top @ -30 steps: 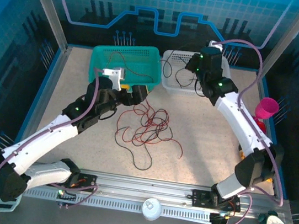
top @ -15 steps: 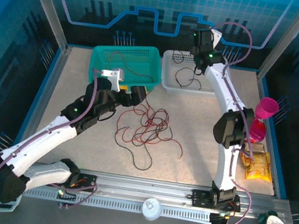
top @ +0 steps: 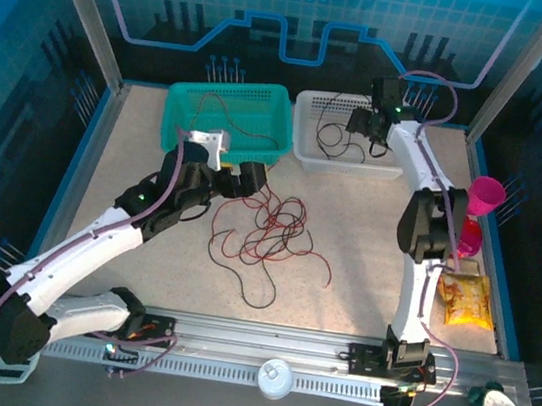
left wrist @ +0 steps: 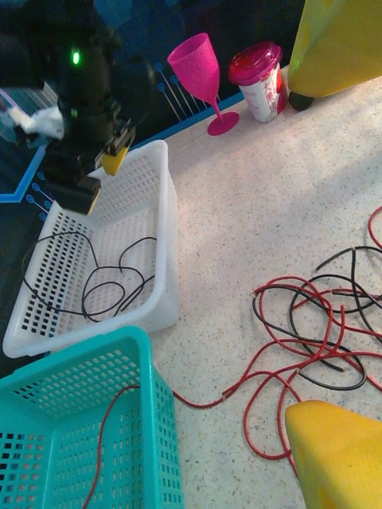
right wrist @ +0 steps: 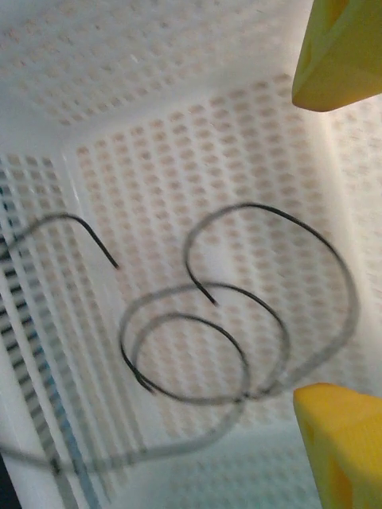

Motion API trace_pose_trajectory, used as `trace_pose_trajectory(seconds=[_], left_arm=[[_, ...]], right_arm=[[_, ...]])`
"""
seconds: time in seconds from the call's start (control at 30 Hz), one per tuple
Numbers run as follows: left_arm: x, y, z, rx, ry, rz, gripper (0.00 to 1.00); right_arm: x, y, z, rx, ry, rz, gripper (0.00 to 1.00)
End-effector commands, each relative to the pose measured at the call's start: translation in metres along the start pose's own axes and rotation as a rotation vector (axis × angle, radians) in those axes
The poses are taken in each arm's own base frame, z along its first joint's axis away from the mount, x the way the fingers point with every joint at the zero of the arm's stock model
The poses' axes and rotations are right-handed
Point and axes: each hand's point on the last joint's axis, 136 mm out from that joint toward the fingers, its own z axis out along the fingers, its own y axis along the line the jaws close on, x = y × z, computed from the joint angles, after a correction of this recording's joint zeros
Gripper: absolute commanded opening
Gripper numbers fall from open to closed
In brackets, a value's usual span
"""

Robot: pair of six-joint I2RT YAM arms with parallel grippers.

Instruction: Untangle the cables

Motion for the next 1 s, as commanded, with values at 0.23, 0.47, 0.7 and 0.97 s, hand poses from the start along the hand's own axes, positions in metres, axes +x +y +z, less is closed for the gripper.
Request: trace_pose_trajectory(seconds=[0.23, 0.47, 0.7, 0.97], left_arm=[[0.021, 0.026, 0.006, -0.103, 0.073, -0.015, 0.99], [0.061, 0.051, 0.013, -0.171, 0.21, 0.0, 0.99], [0.085, 0.064, 0.015, -0.189, 0.268, -0.025, 0.99], [0.076, 0.057, 0.017, -0.172, 0.242, -0.027, 0.99]], right_arm=[[0.043, 0.087, -0.164, -0.461, -0.187, -0.041, 0.81], [0.159, 0.081, -0.163, -0.435, -0.029, -0.158, 0.64], [0.227, 0.066, -0.15, -0.381, 0.073, -0.19, 0.61], [0.273, 0.078, -0.12, -0.357, 0.182, -0.23, 0.55]])
